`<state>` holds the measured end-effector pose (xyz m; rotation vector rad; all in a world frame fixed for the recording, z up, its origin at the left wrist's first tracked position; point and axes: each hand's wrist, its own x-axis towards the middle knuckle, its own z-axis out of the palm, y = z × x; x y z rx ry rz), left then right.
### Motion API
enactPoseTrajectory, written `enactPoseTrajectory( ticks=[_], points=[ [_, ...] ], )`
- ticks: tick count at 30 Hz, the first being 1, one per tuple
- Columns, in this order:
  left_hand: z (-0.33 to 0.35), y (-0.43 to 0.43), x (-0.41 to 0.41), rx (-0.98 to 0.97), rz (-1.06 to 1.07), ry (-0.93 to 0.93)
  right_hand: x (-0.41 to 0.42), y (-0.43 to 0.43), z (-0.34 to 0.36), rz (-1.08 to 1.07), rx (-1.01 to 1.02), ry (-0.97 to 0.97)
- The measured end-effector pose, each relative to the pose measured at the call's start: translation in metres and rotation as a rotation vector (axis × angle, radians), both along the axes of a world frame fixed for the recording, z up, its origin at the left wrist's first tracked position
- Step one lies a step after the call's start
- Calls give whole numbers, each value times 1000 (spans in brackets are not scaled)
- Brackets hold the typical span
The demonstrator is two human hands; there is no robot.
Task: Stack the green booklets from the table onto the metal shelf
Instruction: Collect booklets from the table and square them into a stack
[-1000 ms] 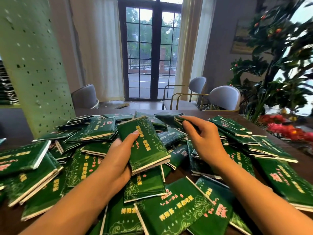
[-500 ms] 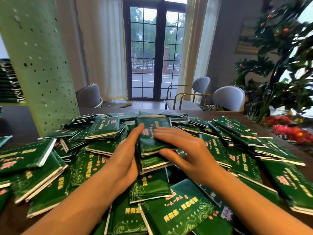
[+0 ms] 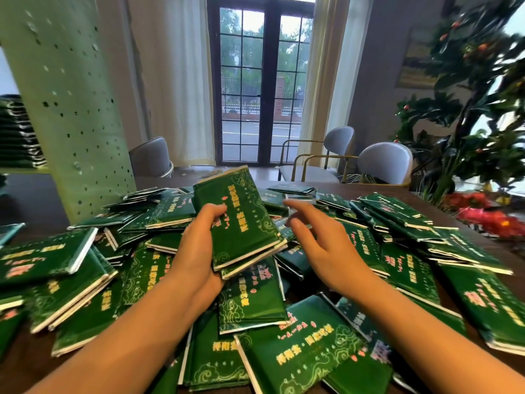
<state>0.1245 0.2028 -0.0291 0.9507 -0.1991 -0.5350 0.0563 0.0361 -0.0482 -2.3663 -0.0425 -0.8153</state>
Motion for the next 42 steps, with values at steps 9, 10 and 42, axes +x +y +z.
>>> enactPoseTrajectory(
  ticks=[9, 10, 42],
  points=[
    [3, -1, 1, -81, 22, -2, 1, 10, -14, -18, -216, 393],
    [3, -1, 2, -78, 29, 3, 1, 12, -15, -28, -237, 404],
    [-4, -1, 7, 130, 112, -79, -4, 2, 14, -49, 862, -286]
  ],
)
